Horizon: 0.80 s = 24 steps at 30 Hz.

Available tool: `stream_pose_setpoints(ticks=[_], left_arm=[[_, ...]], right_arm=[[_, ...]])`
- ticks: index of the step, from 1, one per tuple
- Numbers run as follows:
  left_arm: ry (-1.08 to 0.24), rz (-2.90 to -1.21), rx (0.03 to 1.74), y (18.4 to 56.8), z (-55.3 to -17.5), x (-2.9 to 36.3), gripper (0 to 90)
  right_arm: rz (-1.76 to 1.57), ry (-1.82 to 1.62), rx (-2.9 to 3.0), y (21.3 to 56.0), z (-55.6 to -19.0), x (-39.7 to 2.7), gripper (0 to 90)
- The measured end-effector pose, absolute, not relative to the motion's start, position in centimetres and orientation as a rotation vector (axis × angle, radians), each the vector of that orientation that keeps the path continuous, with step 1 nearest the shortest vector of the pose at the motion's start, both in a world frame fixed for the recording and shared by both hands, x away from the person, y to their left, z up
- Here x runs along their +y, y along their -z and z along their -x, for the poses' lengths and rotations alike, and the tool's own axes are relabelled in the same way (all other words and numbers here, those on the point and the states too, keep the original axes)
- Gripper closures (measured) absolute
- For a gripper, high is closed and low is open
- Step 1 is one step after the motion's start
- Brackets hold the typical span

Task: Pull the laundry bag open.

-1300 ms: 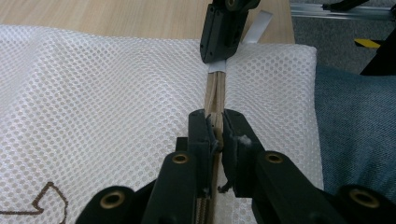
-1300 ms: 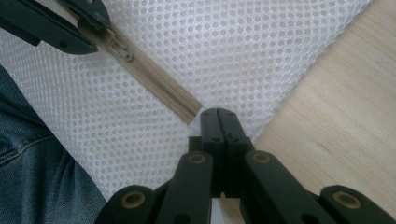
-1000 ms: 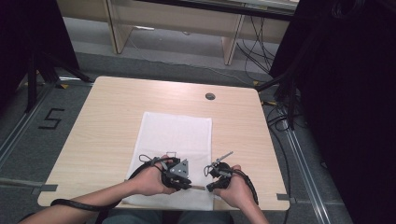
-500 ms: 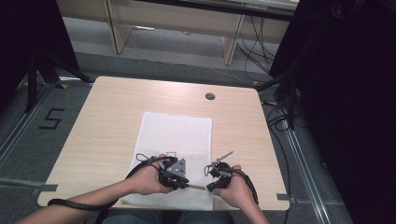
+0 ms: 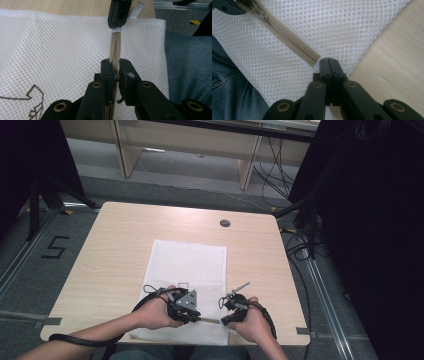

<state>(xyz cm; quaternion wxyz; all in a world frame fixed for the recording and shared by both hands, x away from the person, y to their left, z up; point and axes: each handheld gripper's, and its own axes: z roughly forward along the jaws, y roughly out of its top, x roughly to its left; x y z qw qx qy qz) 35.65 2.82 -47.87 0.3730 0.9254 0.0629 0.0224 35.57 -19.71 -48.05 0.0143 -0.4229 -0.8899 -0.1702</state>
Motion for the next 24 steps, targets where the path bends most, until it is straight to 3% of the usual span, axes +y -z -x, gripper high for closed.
stream_pose_setpoints(ticks=[24], left_arm=[[-0.071, -2.368, 0.165, 47.77, -35.56, 3.53, 81.8]], right_arm=[[1.303, 0.556, -2.761, 48.04, -35.54, -19.69, 90.0]])
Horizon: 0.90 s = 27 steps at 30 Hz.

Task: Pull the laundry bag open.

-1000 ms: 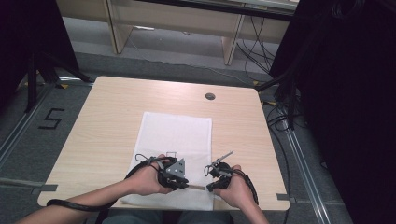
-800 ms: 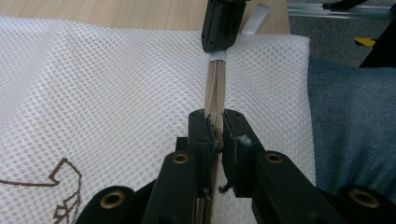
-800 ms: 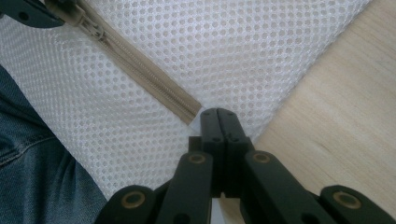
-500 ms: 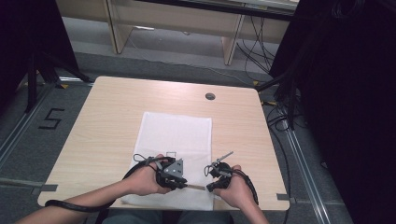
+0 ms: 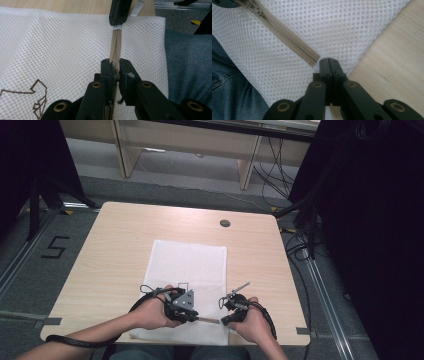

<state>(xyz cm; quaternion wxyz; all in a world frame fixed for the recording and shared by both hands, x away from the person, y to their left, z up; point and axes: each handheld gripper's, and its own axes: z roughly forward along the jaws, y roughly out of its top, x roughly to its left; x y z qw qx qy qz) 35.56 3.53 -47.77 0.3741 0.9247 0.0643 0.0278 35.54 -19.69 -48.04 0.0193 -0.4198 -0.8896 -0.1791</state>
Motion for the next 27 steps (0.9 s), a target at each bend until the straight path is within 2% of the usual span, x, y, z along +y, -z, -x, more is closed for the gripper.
stream_pose_setpoints(ticks=[27], left_arm=[[-0.058, -2.356, 0.196, 47.59, -35.58, 4.39, 81.7]], right_arm=[[1.292, 0.57, -2.763, 48.05, -35.56, -19.75, 90.0]])
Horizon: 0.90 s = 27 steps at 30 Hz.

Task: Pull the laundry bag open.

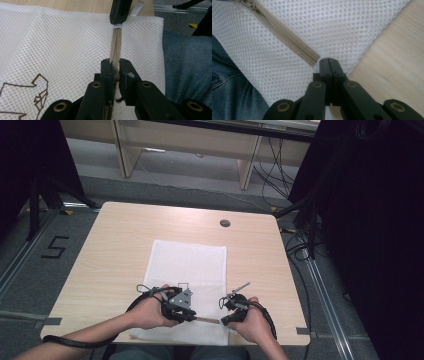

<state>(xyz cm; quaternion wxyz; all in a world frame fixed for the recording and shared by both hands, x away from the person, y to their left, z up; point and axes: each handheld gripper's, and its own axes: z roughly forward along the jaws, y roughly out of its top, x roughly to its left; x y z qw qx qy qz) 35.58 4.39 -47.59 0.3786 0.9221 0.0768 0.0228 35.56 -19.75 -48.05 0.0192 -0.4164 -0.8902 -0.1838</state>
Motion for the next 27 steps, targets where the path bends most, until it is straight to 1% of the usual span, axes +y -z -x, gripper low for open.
stream_pose_setpoints(ticks=[11, 13, 27], left_arm=[[-0.07, -2.358, 0.184, 47.47, -35.73, 4.96, 81.7], [-0.058, -2.353, 0.211, 47.44, -35.73, 5.21, 81.8], [-0.053, -2.361, 0.205, 47.46, -35.7, 5.19, 81.7]], right_arm=[[1.293, 0.568, -2.759, 48.04, -35.56, -19.75, 90.0], [1.293, 0.567, -2.759, 48.04, -35.56, -19.74, 90.0], [1.285, 0.574, -2.763, 48.09, -35.62, -19.78, 90.0]])
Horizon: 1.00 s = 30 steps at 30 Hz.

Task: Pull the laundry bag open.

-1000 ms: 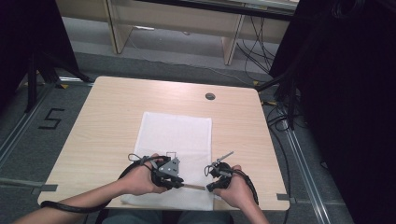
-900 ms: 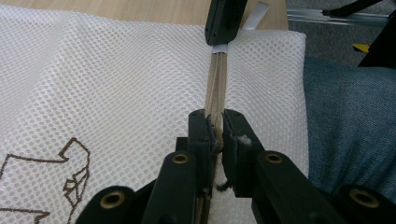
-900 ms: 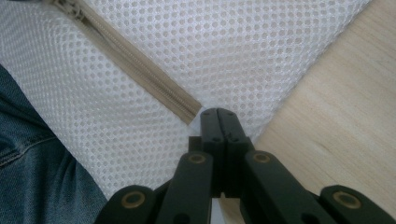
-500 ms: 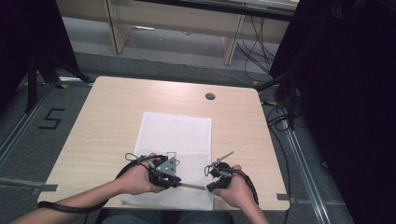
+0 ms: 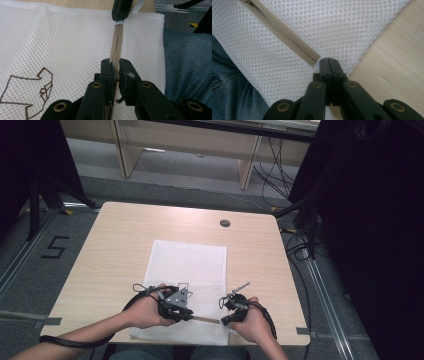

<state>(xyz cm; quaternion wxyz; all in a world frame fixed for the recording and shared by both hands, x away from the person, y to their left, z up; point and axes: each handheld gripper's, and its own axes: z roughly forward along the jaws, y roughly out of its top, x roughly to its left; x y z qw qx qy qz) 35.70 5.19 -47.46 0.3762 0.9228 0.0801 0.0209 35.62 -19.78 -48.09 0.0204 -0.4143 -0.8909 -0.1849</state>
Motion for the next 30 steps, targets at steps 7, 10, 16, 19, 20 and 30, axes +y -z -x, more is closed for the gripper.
stream_pose_setpoints(ticks=[7, 10, 16, 19, 20, 30], left_arm=[[-0.065, -2.36, 0.187, 47.35, -35.8, 5.42, 81.7], [-0.058, -2.355, 0.194, 47.39, -35.78, 5.43, 81.8], [-0.052, -2.358, 0.215, 47.45, -35.77, 5.71, 81.8], [-0.052, -2.354, 0.216, 47.45, -35.77, 5.8, 81.8], [-0.051, -2.354, 0.216, 47.44, -35.77, 5.8, 81.7], [-0.052, -2.355, 0.214, 47.42, -35.78, 6.02, 81.7]], right_arm=[[1.283, 0.577, -2.766, 48.12, -35.66, -19.8, 90.0], [1.293, 0.569, -2.761, 48.05, -35.56, -19.74, 90.0], [1.287, 0.57, -2.763, 48.08, -35.62, -19.76, 90.0], [1.285, 0.574, -2.767, 48.11, -35.64, -19.78, 90.0], [1.294, 0.569, -2.761, 48.04, -35.55, -19.73, 90.0], [1.295, 0.569, -2.762, 48.04, -35.55, -19.73, 90.0]])
